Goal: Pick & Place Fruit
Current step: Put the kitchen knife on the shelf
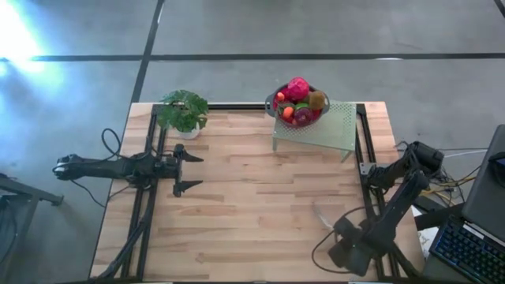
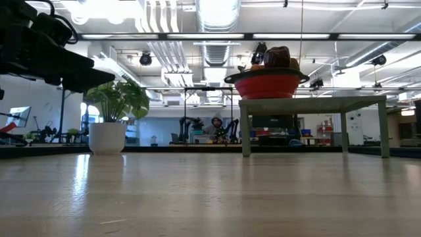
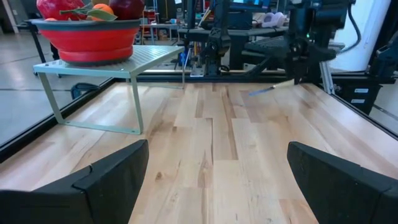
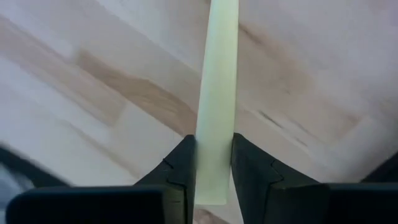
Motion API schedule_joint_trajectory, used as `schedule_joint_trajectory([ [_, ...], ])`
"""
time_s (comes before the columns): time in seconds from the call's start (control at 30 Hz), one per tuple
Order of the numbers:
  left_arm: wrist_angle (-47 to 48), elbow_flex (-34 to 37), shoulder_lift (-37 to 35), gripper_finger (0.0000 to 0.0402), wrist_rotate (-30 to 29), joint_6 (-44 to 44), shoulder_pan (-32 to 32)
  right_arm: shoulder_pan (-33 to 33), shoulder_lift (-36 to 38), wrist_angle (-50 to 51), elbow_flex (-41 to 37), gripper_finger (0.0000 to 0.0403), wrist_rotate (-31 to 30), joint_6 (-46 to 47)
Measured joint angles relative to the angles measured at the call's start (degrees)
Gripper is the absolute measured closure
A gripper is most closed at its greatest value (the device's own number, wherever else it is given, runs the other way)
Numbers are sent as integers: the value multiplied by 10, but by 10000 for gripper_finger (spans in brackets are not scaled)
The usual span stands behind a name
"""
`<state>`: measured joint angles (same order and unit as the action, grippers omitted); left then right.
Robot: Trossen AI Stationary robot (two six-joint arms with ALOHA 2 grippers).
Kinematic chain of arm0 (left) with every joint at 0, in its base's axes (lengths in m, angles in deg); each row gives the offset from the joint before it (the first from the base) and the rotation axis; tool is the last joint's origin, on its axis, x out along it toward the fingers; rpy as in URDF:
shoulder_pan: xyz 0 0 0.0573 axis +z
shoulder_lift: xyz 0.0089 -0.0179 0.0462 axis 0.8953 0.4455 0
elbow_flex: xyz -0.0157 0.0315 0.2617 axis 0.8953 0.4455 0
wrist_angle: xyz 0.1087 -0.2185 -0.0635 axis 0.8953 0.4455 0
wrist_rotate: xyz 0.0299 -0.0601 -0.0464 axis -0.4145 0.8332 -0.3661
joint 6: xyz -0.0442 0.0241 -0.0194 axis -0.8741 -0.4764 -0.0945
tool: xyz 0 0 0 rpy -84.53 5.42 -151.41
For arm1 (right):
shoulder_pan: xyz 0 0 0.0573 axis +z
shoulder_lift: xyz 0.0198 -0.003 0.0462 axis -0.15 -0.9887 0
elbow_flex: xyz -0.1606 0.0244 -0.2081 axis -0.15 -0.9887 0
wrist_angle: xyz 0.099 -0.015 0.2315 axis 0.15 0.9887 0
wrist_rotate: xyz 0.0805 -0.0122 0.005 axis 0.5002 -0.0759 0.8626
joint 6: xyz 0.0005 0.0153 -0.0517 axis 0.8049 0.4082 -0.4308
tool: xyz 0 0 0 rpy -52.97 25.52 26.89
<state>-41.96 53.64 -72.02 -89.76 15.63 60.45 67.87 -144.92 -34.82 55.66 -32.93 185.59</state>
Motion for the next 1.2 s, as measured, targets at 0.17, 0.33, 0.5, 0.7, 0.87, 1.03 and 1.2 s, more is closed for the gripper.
schedule_joint_trajectory([
  [0.17,0,0,0,14,0,0,0,0,63,45,0,332,-60,13],
  [0.33,-1,0,0,14,0,0,0,-6,127,136,0,332,-77,48],
  [0.5,-1,0,0,14,0,0,0,-22,188,188,0,333,-93,50],
  [0.7,-1,0,0,14,0,0,0,-49,249,246,0,333,-107,50],
  [0.87,-1,0,0,14,0,0,0,-80,290,301,1,332,-109,49],
  [1.03,-2,0,0,14,0,0,0,-124,328,354,1,333,-109,42],
  [1.2,-2,0,0,14,0,0,0,-188,363,375,1,331,-124,0],
])
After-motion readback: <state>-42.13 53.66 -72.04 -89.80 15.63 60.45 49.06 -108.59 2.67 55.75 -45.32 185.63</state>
